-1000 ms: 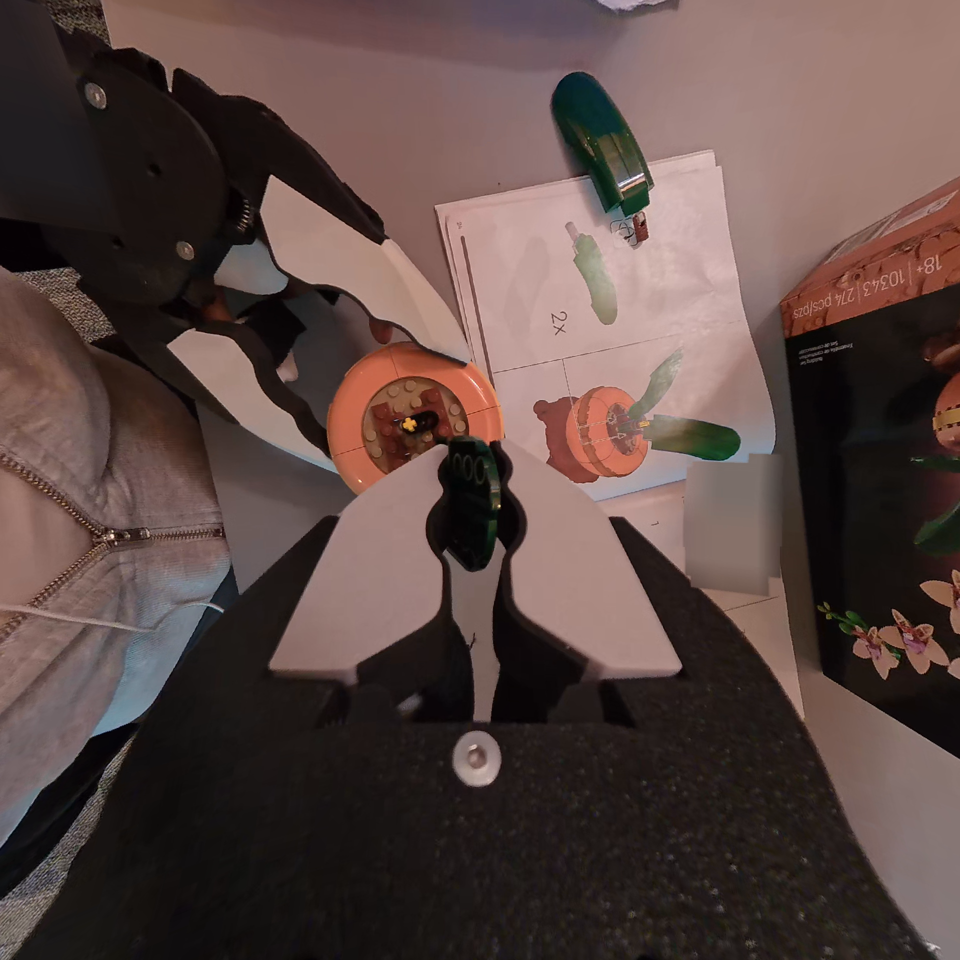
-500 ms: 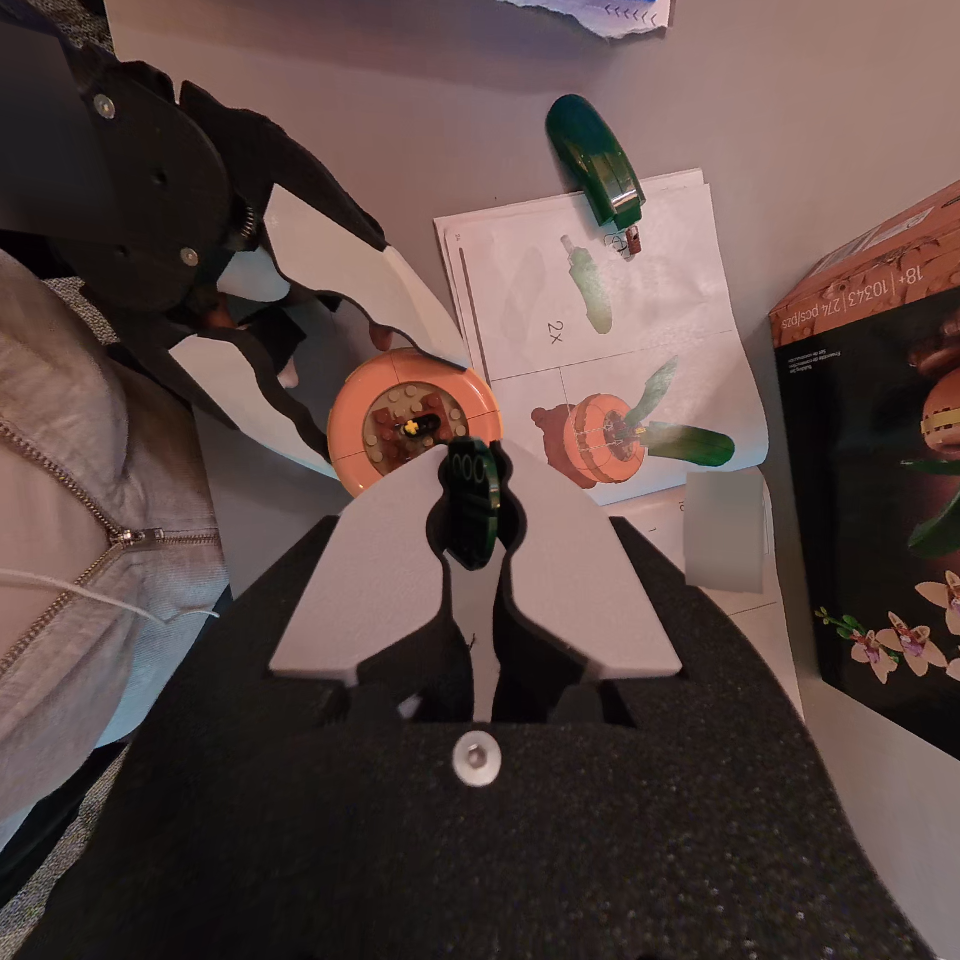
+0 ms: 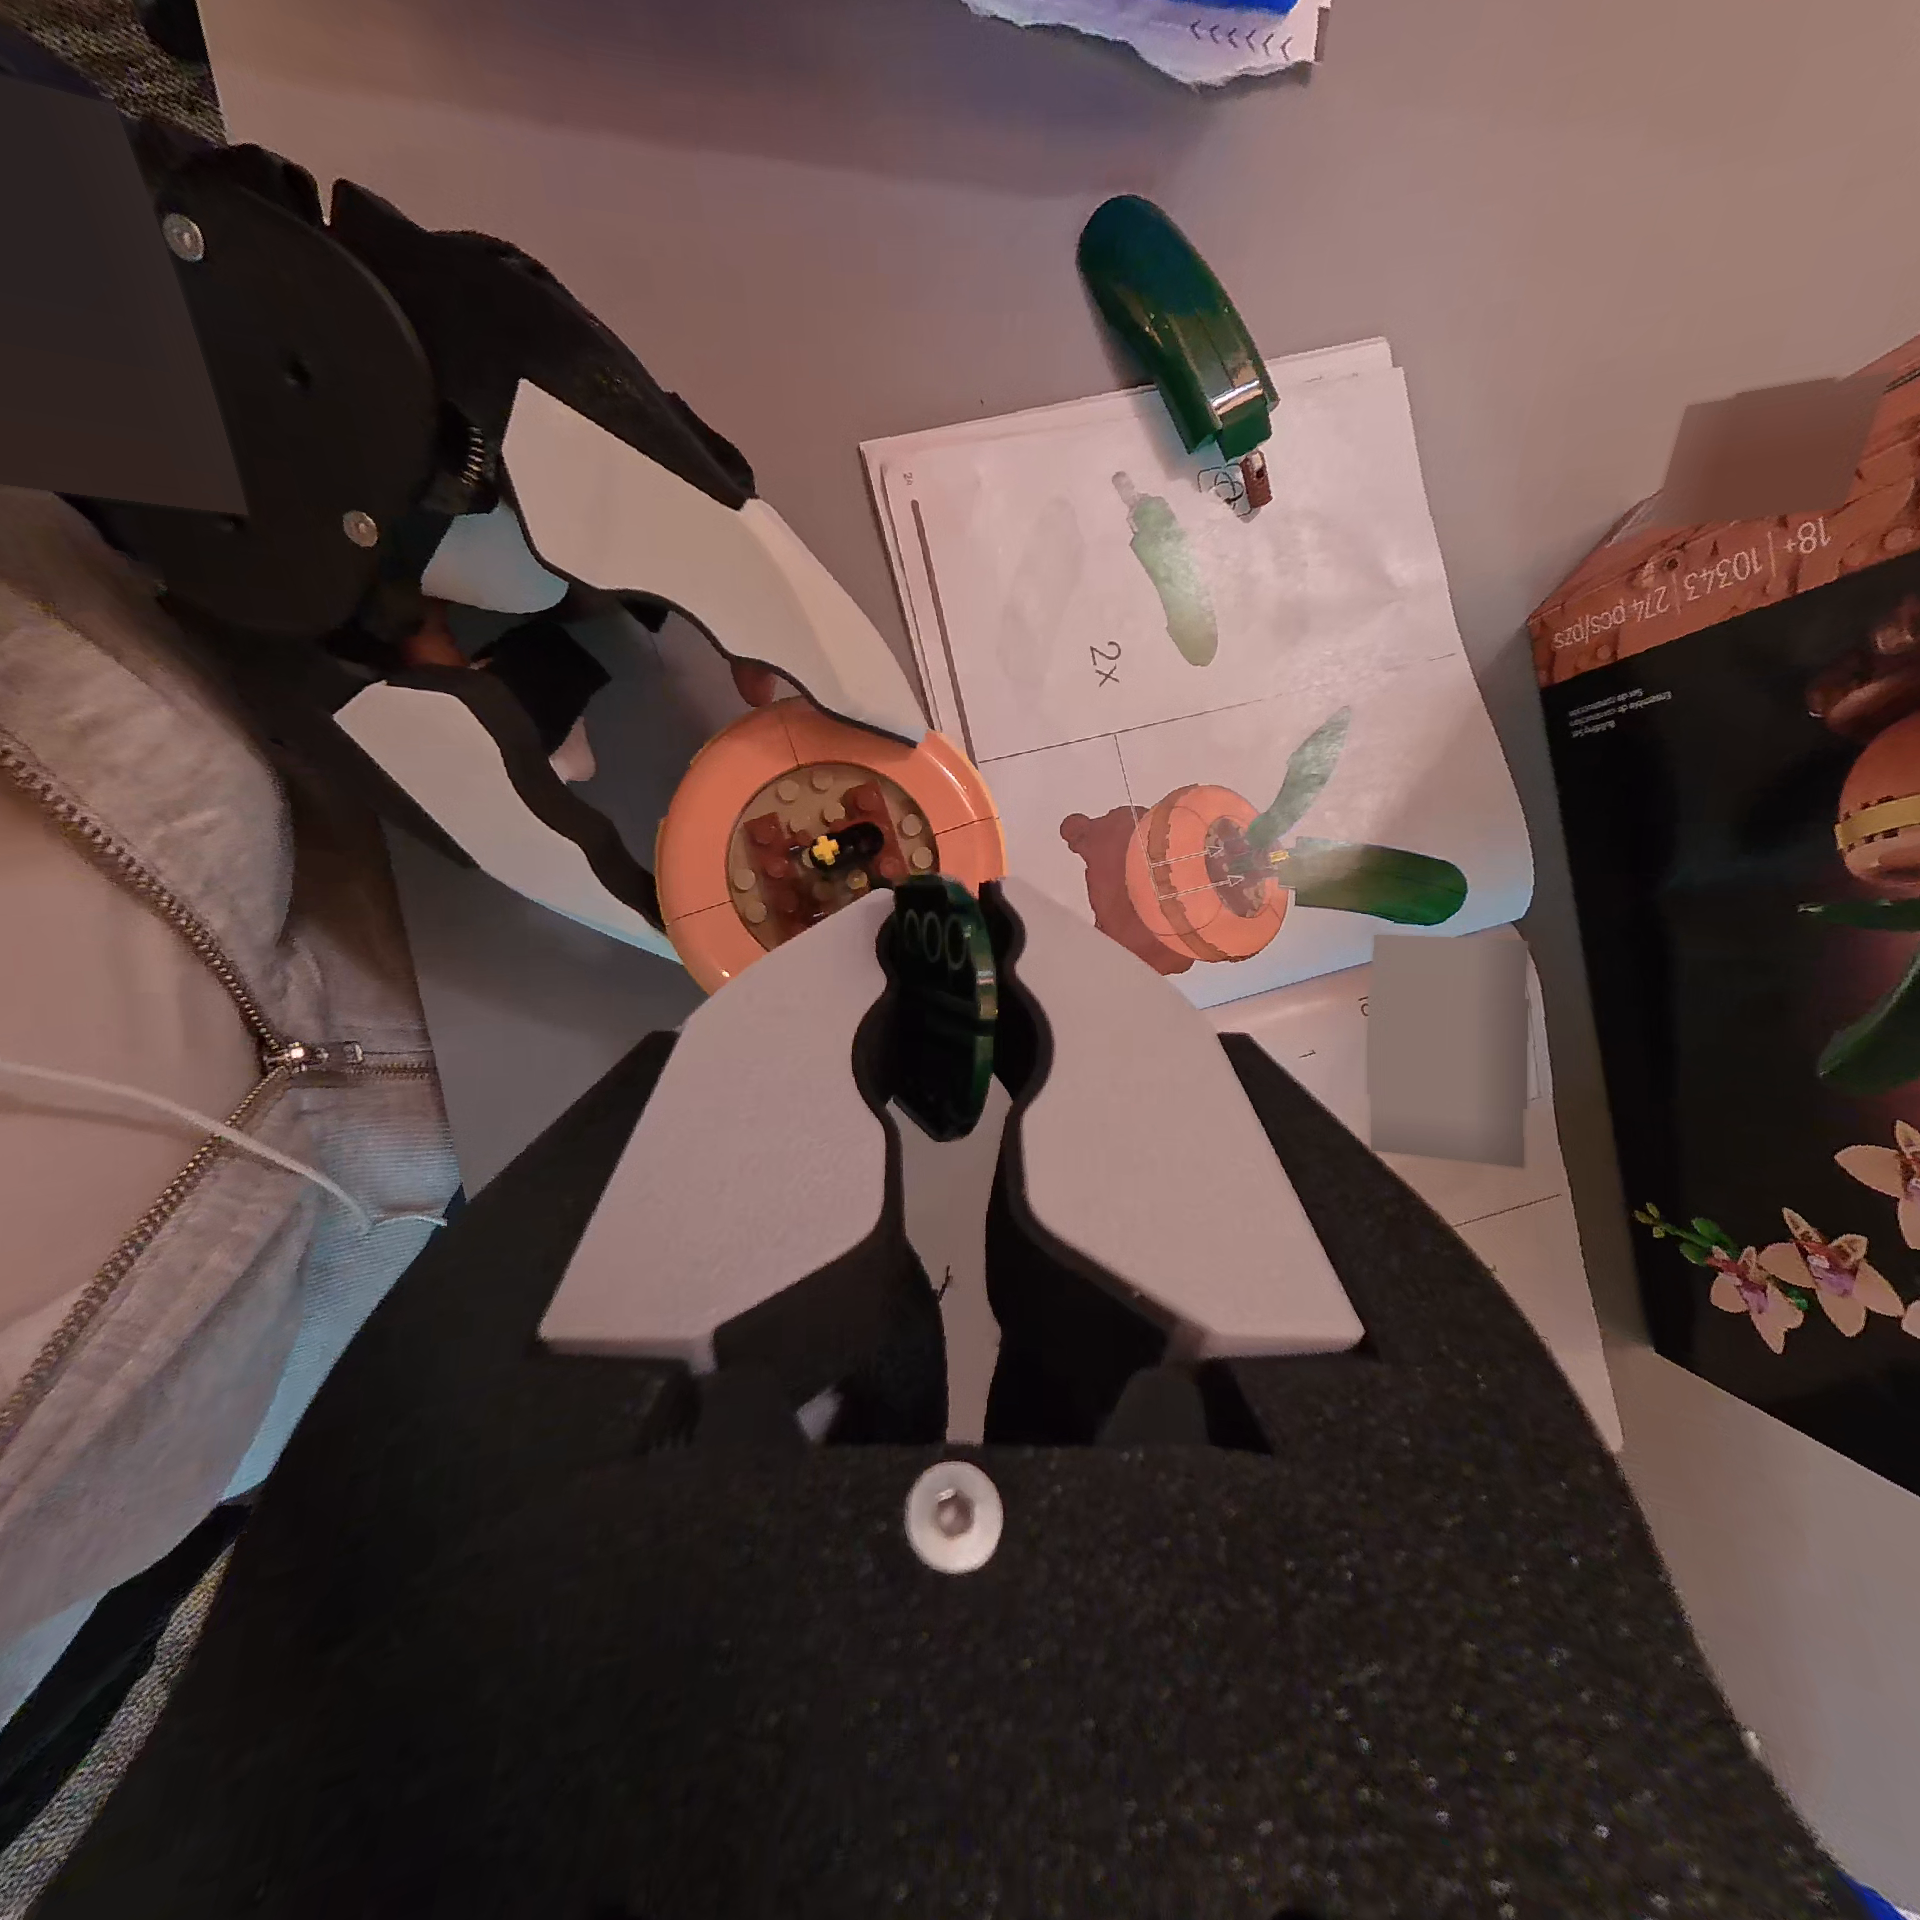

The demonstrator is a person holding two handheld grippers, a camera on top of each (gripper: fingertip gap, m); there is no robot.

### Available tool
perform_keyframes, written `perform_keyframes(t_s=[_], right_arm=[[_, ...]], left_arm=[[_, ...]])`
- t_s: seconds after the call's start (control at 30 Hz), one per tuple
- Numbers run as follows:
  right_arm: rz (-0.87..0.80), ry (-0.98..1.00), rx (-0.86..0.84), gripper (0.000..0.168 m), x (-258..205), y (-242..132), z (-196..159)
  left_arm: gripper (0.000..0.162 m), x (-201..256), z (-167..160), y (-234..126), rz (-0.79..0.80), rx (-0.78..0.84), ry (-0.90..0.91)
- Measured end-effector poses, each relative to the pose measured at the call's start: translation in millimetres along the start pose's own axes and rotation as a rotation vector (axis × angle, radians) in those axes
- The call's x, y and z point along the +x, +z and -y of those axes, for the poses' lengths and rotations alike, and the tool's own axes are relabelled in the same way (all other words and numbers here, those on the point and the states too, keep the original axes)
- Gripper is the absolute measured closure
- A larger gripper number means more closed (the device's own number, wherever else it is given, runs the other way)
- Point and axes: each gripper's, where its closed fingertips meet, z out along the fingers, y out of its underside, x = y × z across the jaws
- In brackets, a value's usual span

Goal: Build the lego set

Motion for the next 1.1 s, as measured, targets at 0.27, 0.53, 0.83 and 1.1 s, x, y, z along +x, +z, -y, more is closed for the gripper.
perform_keyframes(t_s=[0.27, 0.53, 0.83, 1.1], right_arm=[[-0.001, -0.003, 0.007, 0.157, -1.2, -0.3, -0.6], [0.010, -0.008, 0.014, 0.157, -0.6, -0.3, -0.7], [0.014, -0.001, 0.028, 0.157, -0.4, -0.6, -0.5], [0.013, 0.008, 0.109, 0.157, -1.5, -7.0, 2.7]], left_arm=[[0.087, -0.4, -0.3, -0.9, -0.001, 0.002, 0.001], [0.087, 0.0, 0.2, -1.2, -0.006, 0.003, 0.000], [0.087, -0.5, 0.0, -1.5, -0.009, 0.005, 0.001], [0.087, 0.6, 0.7, -1.1, -0.015, 0.009, 0.002]])
